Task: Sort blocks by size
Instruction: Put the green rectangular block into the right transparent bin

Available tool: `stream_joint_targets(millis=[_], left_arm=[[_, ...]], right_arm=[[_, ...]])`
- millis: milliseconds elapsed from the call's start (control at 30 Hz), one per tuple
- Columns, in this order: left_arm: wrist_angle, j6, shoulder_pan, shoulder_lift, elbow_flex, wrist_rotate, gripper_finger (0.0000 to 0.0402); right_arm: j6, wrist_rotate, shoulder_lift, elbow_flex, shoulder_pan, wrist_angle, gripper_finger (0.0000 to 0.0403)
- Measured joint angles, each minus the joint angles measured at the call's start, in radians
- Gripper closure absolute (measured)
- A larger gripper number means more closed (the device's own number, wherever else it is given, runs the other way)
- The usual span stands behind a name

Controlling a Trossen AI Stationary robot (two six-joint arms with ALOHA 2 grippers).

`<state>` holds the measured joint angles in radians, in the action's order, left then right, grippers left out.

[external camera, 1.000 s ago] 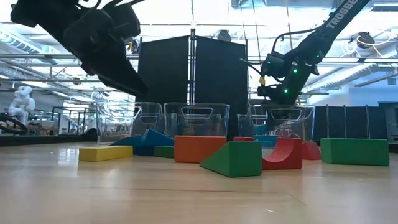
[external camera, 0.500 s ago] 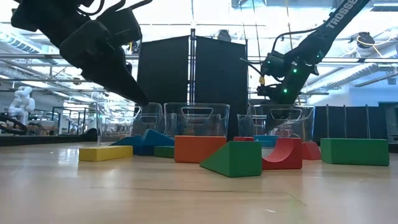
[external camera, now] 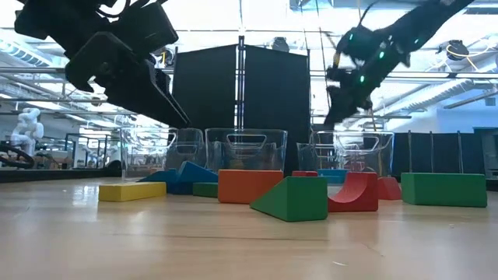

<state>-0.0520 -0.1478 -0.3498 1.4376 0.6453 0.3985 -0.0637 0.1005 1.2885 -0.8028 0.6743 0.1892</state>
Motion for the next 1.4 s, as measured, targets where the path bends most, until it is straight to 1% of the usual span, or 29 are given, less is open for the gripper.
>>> stream_joint_targets(millis=[133, 300, 333, 433, 567, 833, 967, 1067, 1267, 1400], left_arm=[[-0.053, 0.045, 0.012, 0.002, 0.0, -0.012, 0.0226], [-0.166, 0.2, 0.017, 0.053, 0.0, -0.053, 0.0226], [-0.197, 0.217, 0.026, 0.067, 0.001, -0.072, 0.0226], [-0.259, 0.24, 0.061, 0.115, 0.001, -0.154, 0.0226], [-0.287, 0.235, 0.101, 0.173, 0.001, -0.239, 0.0226], [-0.29, 0.235, 0.149, 0.238, 0.001, -0.322, 0.0226], [-0.308, 0.244, 0.16, 0.267, 0.001, -0.361, 0.0226], [-0.312, 0.269, 0.163, 0.287, 0.013, -0.371, 0.0226], [-0.333, 0.312, 0.163, 0.328, 0.034, -0.4, 0.0226], [-0.343, 0.313, 0.167, 0.341, 0.035, -0.416, 0.0226]], right_arm=[[0.011, -0.009, -0.099, 0.0, -0.072, -0.002, 0.0286], [0.055, -0.186, -0.191, 0.0, -0.178, -0.005, 0.0286], [0.06, -0.21, -0.203, 0.0, -0.201, -0.007, 0.0286], [0.086, -0.231, -0.227, 0.0, -0.274, -0.01, 0.0286], [0.115, -0.231, -0.241, 0.0, -0.366, -0.01, 0.0286], [0.149, -0.227, -0.242, 0.0, -0.518, 0.008, 0.0286], [0.166, -0.177, -0.242, 0.0, -0.573, 0.011, 0.0286], [0.169, -0.148, -0.242, 0.0, -0.604, 0.014, 0.0286], [0.183, -0.144, -0.242, 0.0, -0.64, 0.011, 0.0286], [0.184, -0.143, -0.242, 0.0, -0.65, 0.01, 0.0286]])
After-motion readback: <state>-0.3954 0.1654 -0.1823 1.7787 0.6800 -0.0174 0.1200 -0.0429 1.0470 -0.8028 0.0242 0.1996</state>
